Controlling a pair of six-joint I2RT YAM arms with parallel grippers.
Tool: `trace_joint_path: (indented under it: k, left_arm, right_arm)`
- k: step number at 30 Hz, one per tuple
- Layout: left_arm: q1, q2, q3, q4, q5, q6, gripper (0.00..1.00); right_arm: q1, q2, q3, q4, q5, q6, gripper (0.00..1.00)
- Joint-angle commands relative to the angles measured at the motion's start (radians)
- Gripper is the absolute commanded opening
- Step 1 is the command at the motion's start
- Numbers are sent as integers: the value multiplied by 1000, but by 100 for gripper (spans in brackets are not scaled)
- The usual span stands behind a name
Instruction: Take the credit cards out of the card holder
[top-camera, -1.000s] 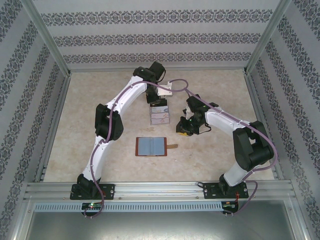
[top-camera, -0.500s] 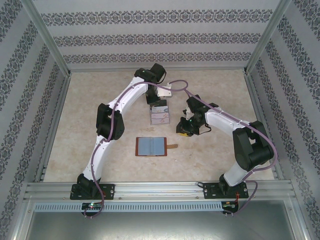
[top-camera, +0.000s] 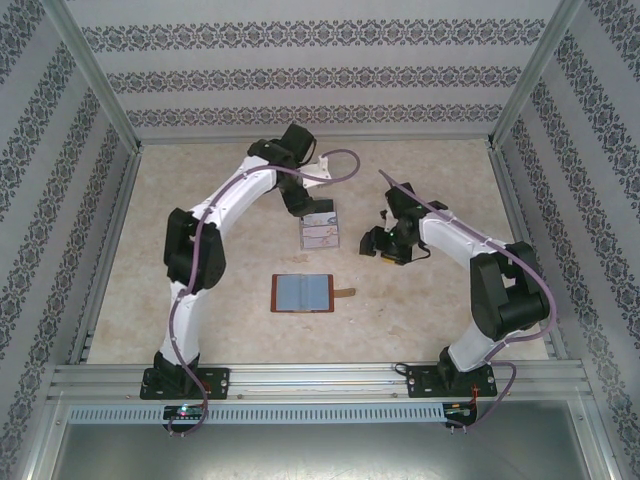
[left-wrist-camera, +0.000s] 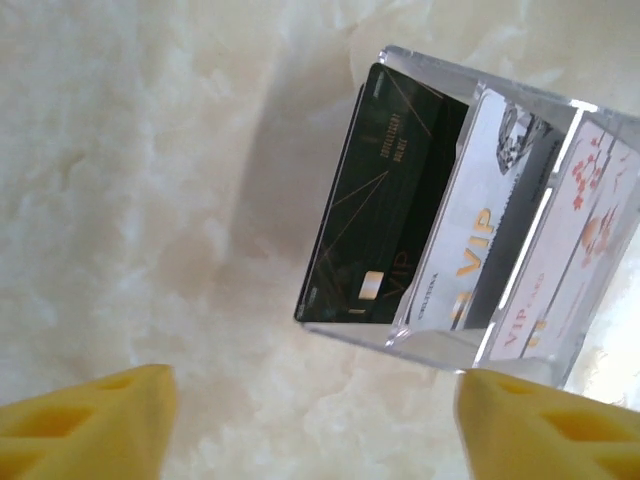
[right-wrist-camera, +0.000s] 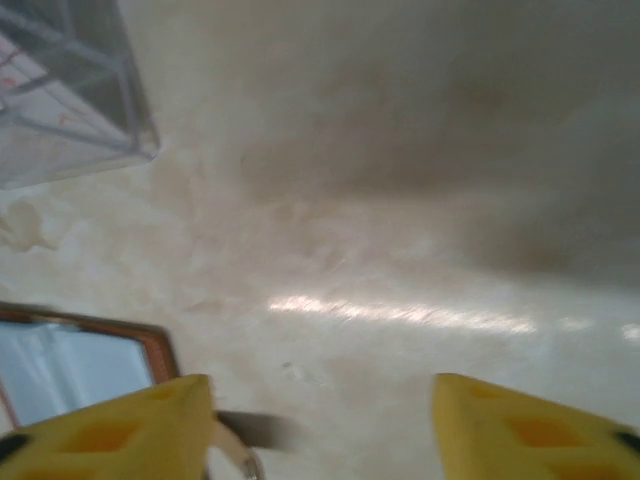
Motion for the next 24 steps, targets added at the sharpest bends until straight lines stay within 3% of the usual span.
trace_joint_path:
  k: [1, 4, 5, 19, 24]
  left_arm:
    - [25, -117, -148, 187, 8, -102, 90]
    - [45, -215, -315, 316, 6, -168, 99]
    - [55, -248, -375, 365, 2, -193, 100]
    - [287, -616, -1075, 883, -214, -584, 100]
    - [344, -722, -1253, 1021, -285, -631, 100]
  right_arm:
    - [-38, -12, 44, -8, 121, -66, 73]
    - [-76, 3, 57, 5, 166, -109, 96]
    - [-87, 7, 60, 14, 179, -122, 98]
    - [-199, 64, 46, 212, 421, -245, 97]
    - [-207, -36, -67, 466, 461, -338, 98]
